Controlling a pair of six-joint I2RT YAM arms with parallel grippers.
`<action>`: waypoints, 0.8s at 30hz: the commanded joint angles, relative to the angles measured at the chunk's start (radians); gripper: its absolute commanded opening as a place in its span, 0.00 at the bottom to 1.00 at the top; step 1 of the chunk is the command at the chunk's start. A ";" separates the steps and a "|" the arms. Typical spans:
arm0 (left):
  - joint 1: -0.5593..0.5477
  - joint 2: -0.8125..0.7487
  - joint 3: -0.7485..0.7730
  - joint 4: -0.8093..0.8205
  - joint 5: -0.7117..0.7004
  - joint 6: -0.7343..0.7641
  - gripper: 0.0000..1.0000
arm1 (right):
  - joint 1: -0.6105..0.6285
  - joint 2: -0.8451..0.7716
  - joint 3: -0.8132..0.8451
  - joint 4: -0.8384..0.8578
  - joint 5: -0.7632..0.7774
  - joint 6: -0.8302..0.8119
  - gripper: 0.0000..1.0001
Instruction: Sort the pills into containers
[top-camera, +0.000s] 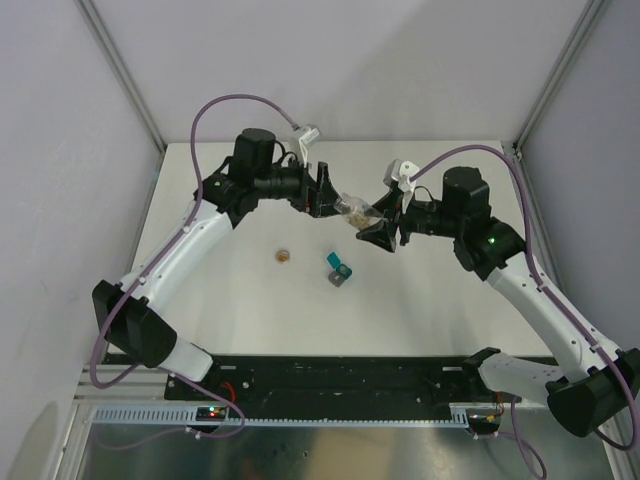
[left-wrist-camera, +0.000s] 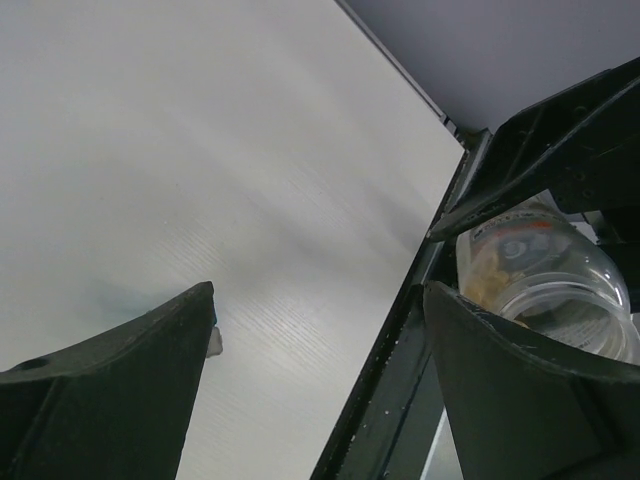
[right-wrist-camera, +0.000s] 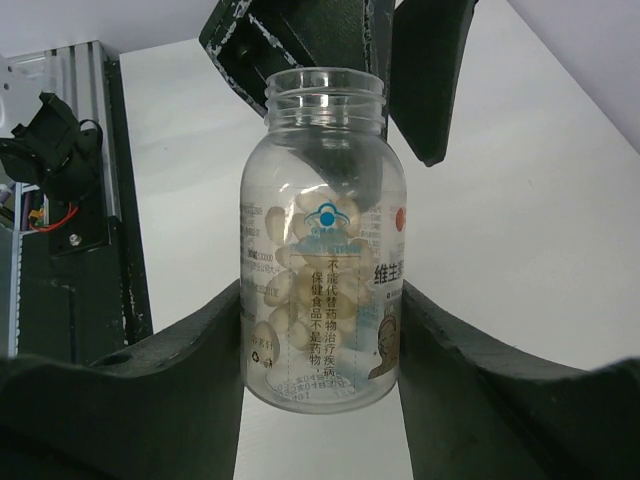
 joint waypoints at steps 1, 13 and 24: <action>-0.045 -0.096 -0.011 0.053 0.058 -0.059 0.89 | -0.005 0.026 0.042 0.050 0.048 0.017 0.00; -0.073 -0.135 -0.047 0.054 -0.008 -0.032 0.89 | 0.003 0.049 0.041 0.023 0.062 0.001 0.00; 0.074 -0.107 -0.198 -0.006 -0.313 0.172 0.90 | -0.008 0.003 0.000 -0.112 0.019 -0.087 0.00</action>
